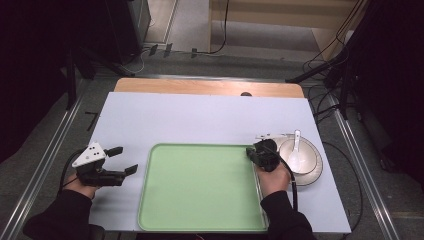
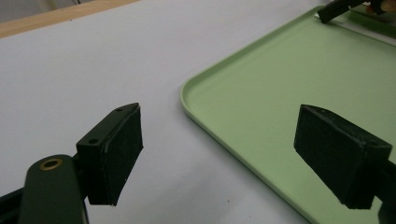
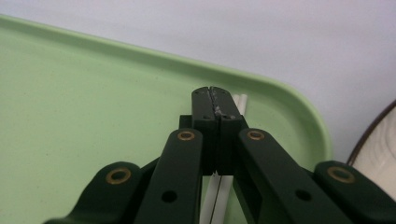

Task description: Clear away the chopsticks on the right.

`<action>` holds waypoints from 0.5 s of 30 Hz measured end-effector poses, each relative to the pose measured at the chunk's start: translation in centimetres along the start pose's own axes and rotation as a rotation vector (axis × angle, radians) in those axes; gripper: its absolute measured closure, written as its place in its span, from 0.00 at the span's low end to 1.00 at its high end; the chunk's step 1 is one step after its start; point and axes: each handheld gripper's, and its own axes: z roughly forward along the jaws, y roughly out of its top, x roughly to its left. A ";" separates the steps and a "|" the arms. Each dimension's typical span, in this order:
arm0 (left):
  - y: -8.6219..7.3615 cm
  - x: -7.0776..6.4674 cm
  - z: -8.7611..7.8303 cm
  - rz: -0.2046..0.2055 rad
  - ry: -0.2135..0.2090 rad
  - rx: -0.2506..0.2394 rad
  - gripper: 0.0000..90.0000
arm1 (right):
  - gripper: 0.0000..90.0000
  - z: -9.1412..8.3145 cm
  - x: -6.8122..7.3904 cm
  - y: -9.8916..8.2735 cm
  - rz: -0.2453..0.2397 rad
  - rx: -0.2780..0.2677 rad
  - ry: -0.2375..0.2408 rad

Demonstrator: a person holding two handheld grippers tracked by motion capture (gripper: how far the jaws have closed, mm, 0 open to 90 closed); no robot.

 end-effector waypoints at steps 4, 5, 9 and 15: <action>0.0 0.0 0.0 0.001 -0.001 0.001 0.17 | 0.96 -0.1 0.0 0.0 0.009 -0.002 0.015; 0.0 0.0 0.0 0.000 -0.001 0.001 0.17 | 0.95 -0.1 0.1 0.0 0.006 -0.004 0.018; 0.0 0.0 0.1 0.006 -0.003 0.006 0.17 | 0.91 -0.9 0.4 0.3 0.000 -0.031 0.039; 0.0 0.0 0.1 0.006 0.000 0.007 0.17 | 0.82 -2.5 0.3 1.0 0.003 -0.070 0.080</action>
